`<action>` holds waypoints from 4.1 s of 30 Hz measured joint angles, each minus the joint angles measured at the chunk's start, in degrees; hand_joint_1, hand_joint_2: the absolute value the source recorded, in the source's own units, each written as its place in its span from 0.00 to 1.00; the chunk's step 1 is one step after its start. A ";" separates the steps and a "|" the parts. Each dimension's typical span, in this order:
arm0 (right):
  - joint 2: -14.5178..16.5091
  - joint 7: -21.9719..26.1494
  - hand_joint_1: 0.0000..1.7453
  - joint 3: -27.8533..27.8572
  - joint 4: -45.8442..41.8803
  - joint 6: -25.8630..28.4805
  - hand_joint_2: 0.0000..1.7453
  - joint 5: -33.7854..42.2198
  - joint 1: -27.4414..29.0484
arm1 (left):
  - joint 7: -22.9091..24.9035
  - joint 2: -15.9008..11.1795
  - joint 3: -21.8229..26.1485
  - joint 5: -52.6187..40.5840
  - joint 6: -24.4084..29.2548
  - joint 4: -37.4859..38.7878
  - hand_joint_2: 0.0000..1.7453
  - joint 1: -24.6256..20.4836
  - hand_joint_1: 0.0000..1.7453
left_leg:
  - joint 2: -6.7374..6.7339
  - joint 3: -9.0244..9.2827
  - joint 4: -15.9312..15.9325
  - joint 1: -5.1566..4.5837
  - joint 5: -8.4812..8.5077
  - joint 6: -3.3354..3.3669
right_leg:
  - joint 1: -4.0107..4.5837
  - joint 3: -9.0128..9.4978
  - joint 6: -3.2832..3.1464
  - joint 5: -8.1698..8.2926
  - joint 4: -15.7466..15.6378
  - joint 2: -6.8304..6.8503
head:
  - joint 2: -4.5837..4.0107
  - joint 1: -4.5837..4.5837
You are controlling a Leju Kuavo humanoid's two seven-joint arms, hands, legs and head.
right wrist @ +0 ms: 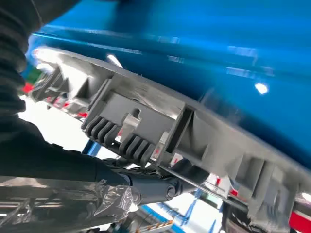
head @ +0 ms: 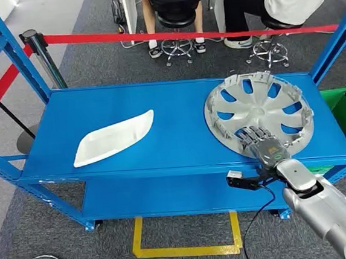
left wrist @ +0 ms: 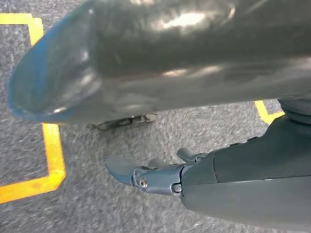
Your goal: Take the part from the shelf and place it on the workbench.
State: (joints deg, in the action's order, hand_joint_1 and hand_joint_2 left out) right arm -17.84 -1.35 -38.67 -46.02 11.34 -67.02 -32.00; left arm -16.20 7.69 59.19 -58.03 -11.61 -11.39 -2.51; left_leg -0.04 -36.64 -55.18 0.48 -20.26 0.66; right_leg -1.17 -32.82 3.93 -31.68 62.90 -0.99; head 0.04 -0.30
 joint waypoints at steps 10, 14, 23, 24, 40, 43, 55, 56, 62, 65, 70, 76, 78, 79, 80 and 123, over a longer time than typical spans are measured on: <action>-0.80 -3.61 1.00 0.54 -0.96 -2.49 1.00 -7.66 0.68 | -0.04 0.27 0.54 -0.71 0.10 0.00 0.00 -0.39 0.00 | -0.29 0.44 -0.42 -1.98 -0.20 0.81 | 2.00 0.46 -3.18 4.37 -4.50 0.12 | 0.00 0.11; -1.05 -3.84 1.00 0.96 -2.03 -3.15 1.00 -8.79 0.91 | -0.24 0.31 0.94 -0.84 0.12 0.01 0.00 -0.25 0.00 | 0.09 -0.18 -1.24 -2.07 -0.64 0.01 | 1.60 0.82 -3.91 5.83 -5.65 0.52 | 0.00 0.18; -3.32 -4.61 1.00 2.04 -8.04 -3.15 1.00 -9.63 3.17 | -0.96 0.44 1.46 -0.66 0.28 0.03 0.00 0.10 0.00 | -0.17 -2.22 -8.74 0.99 -4.67 -4.14 | -0.73 0.12 -1.97 6.75 -5.59 0.79 | 0.00 0.92; -4.05 -4.86 1.00 2.41 -9.67 -2.97 1.00 -9.61 3.90 | -0.99 0.53 1.51 -0.62 0.37 0.04 0.00 0.08 0.00 | -0.05 -0.43 -5.43 1.28 -3.53 -4.27 | -0.84 0.00 -1.38 6.50 -5.24 0.70 | 0.00 1.08; -12.95 -3.36 1.00 12.77 -39.19 4.76 1.00 -4.60 16.19 | -2.26 0.91 3.42 0.23 1.16 0.07 0.00 0.38 0.00 | 1.00 1.02 -2.36 1.08 -3.31 -1.79 | -1.04 1.13 1.02 6.50 -6.99 1.39 | 0.00 0.79; -13.78 0.70 1.00 16.28 -44.61 6.19 1.00 3.53 19.27 | -3.07 0.91 3.82 0.18 1.20 0.07 0.00 0.42 0.00 | 1.00 1.06 -2.33 1.09 -3.31 -1.79 | -1.02 1.06 1.12 6.43 -6.90 1.39 | 0.00 0.79; -12.16 17.78 1.00 26.68 -57.08 4.05 1.00 33.86 28.53 | -4.97 0.92 4.56 -0.32 1.44 0.07 0.00 0.44 0.00 | 1.00 1.38 -2.02 1.11 -3.28 -1.85 | -1.00 1.10 1.00 6.24 -6.68 1.38 | 0.00 0.79; -11.56 18.75 1.00 27.16 -57.35 3.87 1.00 35.19 29.22 | -5.12 0.92 4.63 -0.48 1.45 0.07 0.00 0.45 0.00 | 1.00 1.39 -2.02 1.12 -3.27 -1.86 | -1.00 1.11 1.00 6.24 -6.67 1.38 | 0.00 0.79; -7.49 23.16 1.00 29.15 -58.78 2.70 1.00 41.79 33.10 | -6.19 0.92 5.01 -0.98 1.62 0.07 1.00 0.47 0.00 | 1.00 1.40 -2.01 1.15 -3.27 -1.87 | -1.00 1.11 0.99 6.24 -6.66 1.37 | 0.00 0.79; -5.92 24.39 1.00 29.89 -59.25 0.41 1.00 46.18 34.28 | -6.76 0.92 5.19 -1.16 1.79 0.07 1.00 0.48 0.00 | 1.00 1.40 -2.01 1.15 -3.27 -1.88 | -1.00 1.11 0.96 6.21 -6.66 1.38 | 0.00 0.78; -2.78 26.23 1.00 31.51 -59.87 -4.23 1.00 55.90 36.43 | -7.14 0.96 5.23 -1.52 1.24 0.07 1.00 0.51 0.00 | 1.00 1.42 -2.01 1.15 -3.28 -1.90 | -1.00 1.11 0.95 6.20 -6.66 1.37 | 0.00 0.79; -1.34 26.56 1.00 32.24 -60.05 -4.95 1.00 56.52 37.41 | -7.15 0.98 5.25 -1.74 1.18 0.07 1.00 0.54 0.00 | 1.00 1.44 -2.01 1.15 -3.28 -1.90 | -1.00 1.13 0.99 6.17 -6.66 1.36 | 0.00 0.79; -1.07 26.62 1.00 32.53 -60.05 -4.98 1.00 56.61 37.47 | -7.15 0.98 5.25 -1.72 1.18 0.07 1.00 0.54 0.00 | 1.00 1.45 -2.01 1.15 -3.28 -1.90 | -1.00 1.14 0.99 6.18 -6.66 1.36 | 0.00 0.79; -0.96 26.63 1.00 32.67 -60.05 -4.98 1.00 56.64 37.47 | -7.15 0.98 5.25 -1.71 1.18 0.07 1.00 0.55 0.00 | 1.00 1.45 -2.01 1.15 -3.28 -1.90 | -1.00 1.15 0.99 6.18 -6.66 1.36 | 0.00 0.79; -0.86 26.63 1.00 32.79 -60.05 -4.98 1.00 56.65 37.48 | -7.15 0.98 5.26 -1.70 1.17 0.07 1.00 0.55 0.00 | 1.00 1.46 -2.01 1.15 -3.28 -1.90 | -1.00 1.15 0.99 6.18 -6.66 1.36 | 0.00 0.79; 15.39 7.02 1.00 65.95 -63.82 -45.78 1.00 108.47 54.12 | -8.61 3.95 12.27 3.42 -0.58 0.07 1.00 0.41 0.00 | 0.87 2.85 -1.00 0.34 -3.36 0.28 | -1.84 -0.94 1.85 1.15 -0.15 1.23 | 0.00 0.56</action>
State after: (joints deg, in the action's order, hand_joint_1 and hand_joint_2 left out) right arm -2.45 5.67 27.28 -109.84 -34.44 41.45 22.11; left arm -24.80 11.64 71.46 -54.62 -12.19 -11.32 -2.10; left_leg 0.83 -33.79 -56.17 0.82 -23.62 0.95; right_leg -3.01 -33.76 5.77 -30.53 62.75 0.23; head 0.04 0.26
